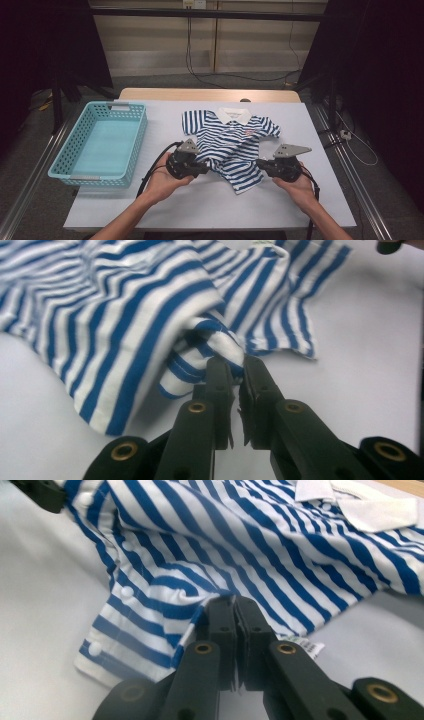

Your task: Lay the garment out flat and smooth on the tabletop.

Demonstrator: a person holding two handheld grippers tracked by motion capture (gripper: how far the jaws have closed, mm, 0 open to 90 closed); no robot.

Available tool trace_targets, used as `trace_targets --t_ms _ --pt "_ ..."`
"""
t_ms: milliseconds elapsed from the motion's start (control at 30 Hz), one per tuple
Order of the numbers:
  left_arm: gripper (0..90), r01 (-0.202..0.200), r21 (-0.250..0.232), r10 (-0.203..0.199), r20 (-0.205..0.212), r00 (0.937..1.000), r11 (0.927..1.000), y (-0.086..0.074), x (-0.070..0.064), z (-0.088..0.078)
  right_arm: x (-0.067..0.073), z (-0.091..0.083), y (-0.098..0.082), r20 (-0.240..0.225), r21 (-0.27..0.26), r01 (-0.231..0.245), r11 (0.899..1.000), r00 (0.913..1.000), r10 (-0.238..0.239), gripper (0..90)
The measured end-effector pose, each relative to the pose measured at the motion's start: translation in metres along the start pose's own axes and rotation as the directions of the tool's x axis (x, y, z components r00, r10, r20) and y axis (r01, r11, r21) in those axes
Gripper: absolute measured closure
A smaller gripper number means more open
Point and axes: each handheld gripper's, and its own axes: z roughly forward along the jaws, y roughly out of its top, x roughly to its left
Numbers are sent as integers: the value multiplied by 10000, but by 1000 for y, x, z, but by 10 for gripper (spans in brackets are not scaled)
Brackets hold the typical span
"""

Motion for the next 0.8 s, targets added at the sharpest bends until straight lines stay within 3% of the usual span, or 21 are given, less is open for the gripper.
trace_targets --t_ms 67,133,167,233,267,367,467,533,567,600,633,733,800 --pt "834 -70 127 69 47 10000 9999 -4 -5 1 1 -6 0 104 -140 -5 9999 9999 6 842" --pt "833 118 81 -119 14 9999 9999 -6 -11 4 3 -14 3 249 -464 68 9989 9997 -56 824" --pt "833 -38 68 36 206 9998 10000 -6 -12 4 4 -18 4 273 -681 92 9976 9996 -74 807" --pt "829 -33 -109 35 182 9998 9999 -8 -14 7 7 -22 7 375 -943 177 9954 9992 -142 773" --pt "826 66 -216 -53 595 9982 9997 -9 -13 9 9 -24 8 507 -1013 177 9947 9986 -126 735" --pt "800 226 -256 -217 325 9992 9994 -12 -14 9 15 -25 9 744 -1086 297 9936 9970 -217 706" --pt "703 -1 -321 14 386 9993 9995 -13 -8 4 14 -30 10 691 -1321 210 9910 9975 -119 678" --pt "677 355 -657 -303 790 9964 9972 -16 -3 -1 14 -29 9 637 -1230 174 9923 9979 -96 678" --pt "677 540 -623 -511 477 9976 9966 -18 -3 -5 15 -27 8 571 -1196 139 9927 9983 -71 676" --pt "677 474 -555 -454 374 9983 9973 -20 -2 -9 16 -25 8 529 -1122 166 9935 9985 -107 675" --pt "692 681 -679 -653 422 9970 9954 -23 -1 -10 18 -23 8 508 -1065 205 9941 9986 -151 671" --pt "732 425 -348 -422 100 9991 9985 -28 8 -13 26 -15 11 241 -1013 351 9942 9992 -329 664" --pt "734 551 -304 -554 -97 9984 9980 -30 16 -10 32 -9 14 31 -944 463 9945 9989 -463 664"
